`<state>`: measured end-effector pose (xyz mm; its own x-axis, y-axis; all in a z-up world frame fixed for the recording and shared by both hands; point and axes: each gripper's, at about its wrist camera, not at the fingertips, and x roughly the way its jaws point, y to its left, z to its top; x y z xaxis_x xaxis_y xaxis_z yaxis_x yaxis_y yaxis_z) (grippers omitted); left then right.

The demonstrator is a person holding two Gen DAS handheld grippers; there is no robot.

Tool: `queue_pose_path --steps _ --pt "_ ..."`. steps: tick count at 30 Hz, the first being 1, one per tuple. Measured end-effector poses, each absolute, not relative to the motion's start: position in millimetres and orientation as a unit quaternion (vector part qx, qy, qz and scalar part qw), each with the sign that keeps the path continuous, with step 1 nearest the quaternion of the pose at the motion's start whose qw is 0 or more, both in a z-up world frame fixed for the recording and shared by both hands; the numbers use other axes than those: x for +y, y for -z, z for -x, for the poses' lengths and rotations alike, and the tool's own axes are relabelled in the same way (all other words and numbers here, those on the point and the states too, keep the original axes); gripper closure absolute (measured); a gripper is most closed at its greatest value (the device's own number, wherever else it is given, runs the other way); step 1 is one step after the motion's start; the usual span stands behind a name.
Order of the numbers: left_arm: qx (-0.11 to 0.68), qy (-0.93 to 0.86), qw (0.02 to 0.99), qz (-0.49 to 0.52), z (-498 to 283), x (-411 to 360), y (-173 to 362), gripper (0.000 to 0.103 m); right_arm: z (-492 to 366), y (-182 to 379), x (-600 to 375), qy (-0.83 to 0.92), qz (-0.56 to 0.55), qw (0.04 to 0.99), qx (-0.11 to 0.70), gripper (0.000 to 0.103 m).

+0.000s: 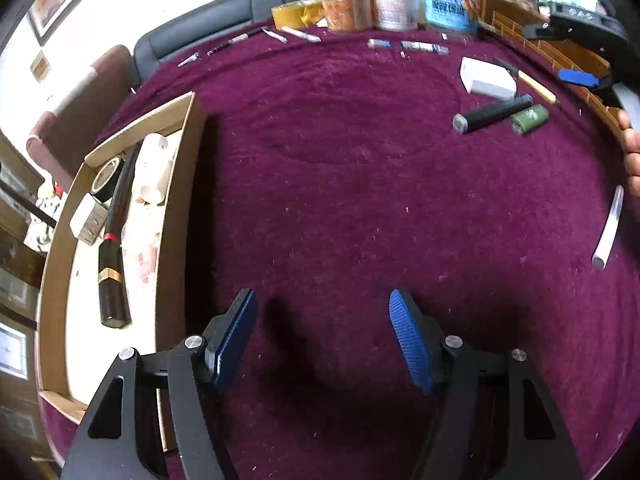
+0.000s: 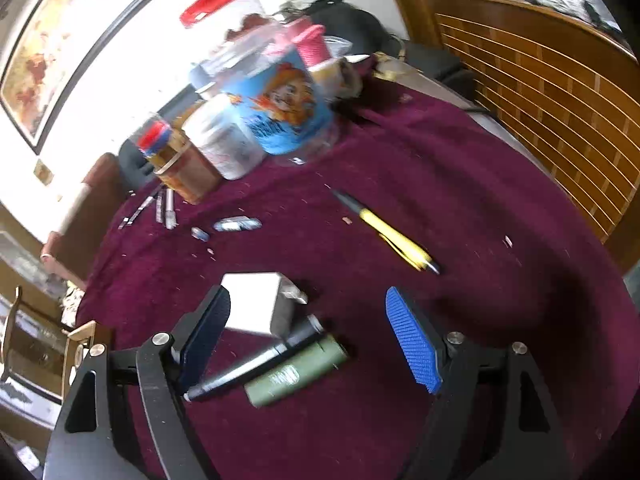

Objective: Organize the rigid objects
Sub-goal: 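Move both open grippers over the table toward the white charger and black marker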

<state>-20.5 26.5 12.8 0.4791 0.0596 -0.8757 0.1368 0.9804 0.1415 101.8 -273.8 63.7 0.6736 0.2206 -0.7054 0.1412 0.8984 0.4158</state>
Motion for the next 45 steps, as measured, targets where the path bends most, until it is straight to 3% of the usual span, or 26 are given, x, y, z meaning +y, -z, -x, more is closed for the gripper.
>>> queue_pose_path --steps 3,8,10,16,27,36,45 --pt "0.507 0.022 0.857 -0.085 18 31 -12 0.032 -120 -69 -263 -0.024 -0.184 0.893 0.409 0.023" --pt "0.497 0.007 0.865 -0.059 17 44 -7 0.008 -157 -55 -228 -0.057 -0.125 0.880 0.455 0.023" --pt "0.490 0.006 0.870 -0.060 19 45 -6 0.007 -168 -47 -216 -0.067 -0.105 0.872 0.474 0.023" --pt "0.470 0.008 0.880 -0.064 25 45 -6 0.006 -172 -24 -172 -0.132 -0.035 0.828 0.543 0.021" --pt "0.471 0.010 0.880 -0.065 24 46 -6 0.004 -64 -32 -93 -0.367 -0.008 0.762 0.533 0.020" --pt "0.462 0.056 0.882 -0.073 23 28 -33 0.008 -37 -46 -195 -0.171 -0.165 0.890 0.389 0.021" --pt "0.439 0.075 0.893 -0.065 -66 -23 -53 0.008 -40 -32 -259 -0.087 -0.263 0.889 0.364 0.021"
